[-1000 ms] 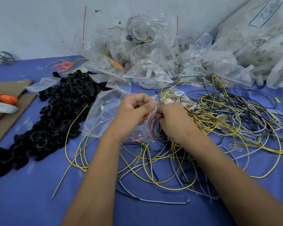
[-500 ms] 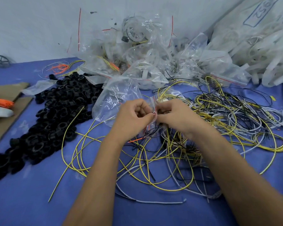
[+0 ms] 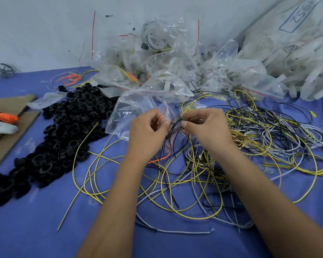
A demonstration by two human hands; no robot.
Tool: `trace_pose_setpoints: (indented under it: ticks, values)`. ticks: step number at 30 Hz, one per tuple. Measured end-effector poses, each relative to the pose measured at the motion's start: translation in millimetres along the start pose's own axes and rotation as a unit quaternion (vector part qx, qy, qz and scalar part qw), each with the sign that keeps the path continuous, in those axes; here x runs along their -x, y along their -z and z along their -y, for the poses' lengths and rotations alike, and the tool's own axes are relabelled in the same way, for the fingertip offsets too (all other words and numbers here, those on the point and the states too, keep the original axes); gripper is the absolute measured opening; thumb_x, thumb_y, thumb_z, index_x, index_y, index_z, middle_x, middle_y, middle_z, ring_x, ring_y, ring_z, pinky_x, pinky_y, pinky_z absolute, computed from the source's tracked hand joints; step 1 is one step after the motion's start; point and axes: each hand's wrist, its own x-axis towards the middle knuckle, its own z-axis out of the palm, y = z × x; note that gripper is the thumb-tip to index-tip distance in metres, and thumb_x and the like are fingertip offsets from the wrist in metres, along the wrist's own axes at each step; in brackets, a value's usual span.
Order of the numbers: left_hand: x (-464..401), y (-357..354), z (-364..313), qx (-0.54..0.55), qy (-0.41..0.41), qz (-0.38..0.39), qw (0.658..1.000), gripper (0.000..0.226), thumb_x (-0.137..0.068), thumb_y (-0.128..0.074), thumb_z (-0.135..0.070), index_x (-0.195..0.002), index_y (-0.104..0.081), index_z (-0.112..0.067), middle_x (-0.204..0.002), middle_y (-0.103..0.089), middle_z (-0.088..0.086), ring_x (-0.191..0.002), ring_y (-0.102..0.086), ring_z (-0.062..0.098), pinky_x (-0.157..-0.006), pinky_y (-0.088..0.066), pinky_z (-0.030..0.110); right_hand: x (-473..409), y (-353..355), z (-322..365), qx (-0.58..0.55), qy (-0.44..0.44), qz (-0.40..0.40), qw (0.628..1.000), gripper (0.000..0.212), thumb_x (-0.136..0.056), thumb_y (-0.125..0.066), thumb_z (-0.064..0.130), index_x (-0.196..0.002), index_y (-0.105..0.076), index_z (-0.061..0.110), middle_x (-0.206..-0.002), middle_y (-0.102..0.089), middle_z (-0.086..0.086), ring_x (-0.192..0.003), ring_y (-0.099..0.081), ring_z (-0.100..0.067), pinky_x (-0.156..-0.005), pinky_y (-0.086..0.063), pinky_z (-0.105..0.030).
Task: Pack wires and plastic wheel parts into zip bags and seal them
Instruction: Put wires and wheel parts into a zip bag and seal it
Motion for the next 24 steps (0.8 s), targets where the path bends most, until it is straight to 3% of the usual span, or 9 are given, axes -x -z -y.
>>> trace_pose_setpoints:
  ticks: [2,5,8,10,14,16,18,20,24]
  values:
    - [-2.1,1.5,1.6,0.017,0.02,-0.03,0.999,0.023,-0.086,-0.069,-0.026,-0.07,-0.056,-0.015,-0.063,-0.054,0.0,-0.061,-0.049,0.014,-0.063,-0.044,0.038,-0.2,-3.8,0.8,0.048,0.057,-0.028,0.997,0.019,-0.083,-0.077,-0.002,-0.098,-0.078,0.009,-0.084,-0.076,-0.003,-0.073,-0.075,-0.014,-0.071,-0.063,-0.032]
    - [-2.3,2.9,1.9,0.005,0.014,-0.045,0.999,0.023,-0.084,-0.063,-0.031,-0.069,-0.06,-0.014,-0.077,-0.064,0.004,-0.075,-0.058,0.017,-0.074,-0.048,0.043,4.6,-13.0,3.6,-0.019,0.079,0.022,0.996,0.023,-0.083,-0.074,-0.009,-0.1,-0.076,0.006,-0.086,-0.076,-0.006,-0.076,-0.075,-0.014,-0.068,-0.061,-0.026]
    - [-3.8,4.5,3.0,0.054,0.023,0.012,0.998,0.024,-0.087,-0.061,-0.03,-0.069,-0.055,-0.016,-0.094,-0.067,0.016,-0.09,-0.062,0.024,-0.086,-0.052,0.053,6.5,-20.0,1.6,-0.006,0.075,0.041,0.996,0.022,-0.083,-0.074,-0.009,-0.101,-0.076,0.004,-0.086,-0.075,-0.007,-0.076,-0.075,-0.021,-0.067,-0.06,-0.024]
    - [-4.0,6.2,-1.2,0.089,0.003,0.071,0.993,0.027,-0.091,-0.059,-0.028,-0.066,-0.052,-0.021,-0.093,-0.064,0.021,-0.095,-0.057,0.014,-0.09,-0.05,0.054,5.3,-19.5,1.6,0.019,0.084,0.061,0.994,0.021,-0.083,-0.074,-0.008,-0.099,-0.077,0.005,-0.087,-0.077,-0.008,-0.077,-0.076,-0.024,-0.071,-0.062,-0.031]
    - [-2.5,7.6,-19.1,0.104,-0.048,0.117,0.987,0.035,-0.093,-0.059,-0.023,-0.061,-0.055,-0.037,-0.085,-0.07,-0.004,-0.128,-0.062,0.015,-0.098,-0.049,0.041,6.1,-18.8,1.1,0.186,0.172,0.096,0.963,0.011,-0.081,-0.076,0.003,-0.089,-0.078,0.01,-0.08,-0.076,-0.005,-0.077,-0.072,-0.025,-0.071,-0.053,-0.031]
    - [-1.7,8.6,-23.3,0.108,-0.051,0.134,0.984,0.029,-0.091,-0.06,-0.023,-0.064,-0.052,-0.027,-0.085,-0.071,-0.012,-0.122,-0.066,0.024,-0.1,-0.052,0.047,7.2,-20.4,-1.1,0.297,0.215,0.056,0.929,0.006,-0.079,-0.074,0.002,-0.08,-0.074,0.008,-0.078,-0.073,-0.012,-0.074,-0.066,-0.033,-0.061,-0.034,-0.03]
    - [-0.9,9.0,-25.7,0.117,-0.033,0.157,0.98,0.026,-0.088,-0.062,-0.023,-0.066,-0.05,-0.015,-0.108,-0.074,-0.007,-0.106,-0.067,0.022,-0.094,-0.054,0.049,7.6,-21.2,-3.8,0.327,0.219,0.017,0.919,0.012,-0.077,-0.068,-0.003,-0.072,-0.07,0.008,-0.076,-0.07,-0.017,-0.071,-0.061,-0.038,-0.058,-0.021,-0.027]
    - [0.5,8.0,-28.2,0.108,-0.036,0.154,0.982,0.024,-0.086,-0.066,-0.021,-0.066,-0.054,-0.016,-0.118,-0.073,-0.004,-0.105,-0.069,0.013,-0.088,-0.055,0.039,5.8,-19.2,-5.5,0.336,0.189,-0.009,0.923,0.015,-0.079,-0.064,-0.001,-0.071,-0.07,0.01,-0.075,-0.067,-0.016,-0.07,-0.06,-0.039,-0.059,-0.025,-0.03]
    - [0.7,10.3,-21.4,0.001,-0.078,0.088,0.993,0.019,-0.079,-0.079,-0.019,-0.073,-0.063,-0.026,-0.095,-0.072,-0.004,-0.088,-0.067,0.013,-0.076,-0.058,0.041,1.6,-18.3,-7.2,0.192,0.092,0.018,0.977,0.02,-0.083,-0.062,-0.002,-0.076,-0.074,0.011,-0.073,-0.071,-0.002,-0.07,-0.071,-0.025,-0.064,-0.053,-0.034]
